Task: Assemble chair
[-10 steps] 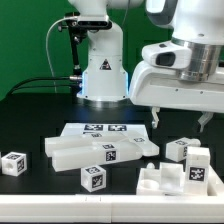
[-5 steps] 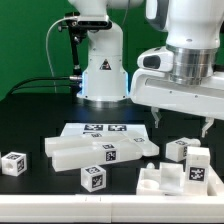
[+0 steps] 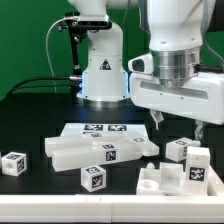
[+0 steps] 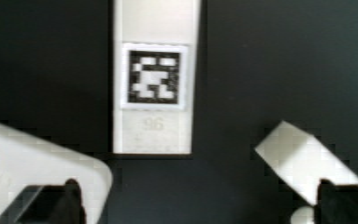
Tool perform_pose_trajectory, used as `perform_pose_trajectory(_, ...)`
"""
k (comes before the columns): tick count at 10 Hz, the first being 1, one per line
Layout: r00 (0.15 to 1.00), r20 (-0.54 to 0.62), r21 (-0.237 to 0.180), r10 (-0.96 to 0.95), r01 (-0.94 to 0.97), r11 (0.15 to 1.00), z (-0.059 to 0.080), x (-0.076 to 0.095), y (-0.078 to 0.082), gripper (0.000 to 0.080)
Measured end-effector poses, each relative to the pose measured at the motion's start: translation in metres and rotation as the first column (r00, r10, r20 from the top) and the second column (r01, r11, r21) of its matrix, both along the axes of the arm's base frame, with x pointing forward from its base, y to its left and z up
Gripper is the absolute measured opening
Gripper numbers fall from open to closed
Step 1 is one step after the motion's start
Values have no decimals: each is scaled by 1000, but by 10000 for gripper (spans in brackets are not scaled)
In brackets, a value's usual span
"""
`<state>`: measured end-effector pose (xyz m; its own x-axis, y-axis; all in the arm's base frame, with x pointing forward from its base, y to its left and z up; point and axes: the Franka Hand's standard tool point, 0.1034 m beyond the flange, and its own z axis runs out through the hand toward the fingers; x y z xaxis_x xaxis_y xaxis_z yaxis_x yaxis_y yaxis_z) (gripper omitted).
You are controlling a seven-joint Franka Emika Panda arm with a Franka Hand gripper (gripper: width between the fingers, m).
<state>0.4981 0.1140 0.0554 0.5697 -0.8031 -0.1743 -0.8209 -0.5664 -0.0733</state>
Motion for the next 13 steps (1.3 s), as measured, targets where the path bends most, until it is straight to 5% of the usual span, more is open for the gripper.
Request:
perform_pose_trajectory(4, 996, -44, 11, 72, -71, 997, -2, -8, 3, 648)
perform_pose_trajectory(7, 935, -106, 149, 337, -320, 936, -5, -9, -9, 648)
perform_pose_trajectory(10, 916, -221, 261, 334, -274, 926, -8, -12, -20, 648)
perform_pose_trajectory(12, 885, -356, 419, 300, -136, 898, -8, -15, -20, 648)
perform_pose_trajectory(13, 873, -373, 434, 314, -136, 891, -13, -12, -21, 648)
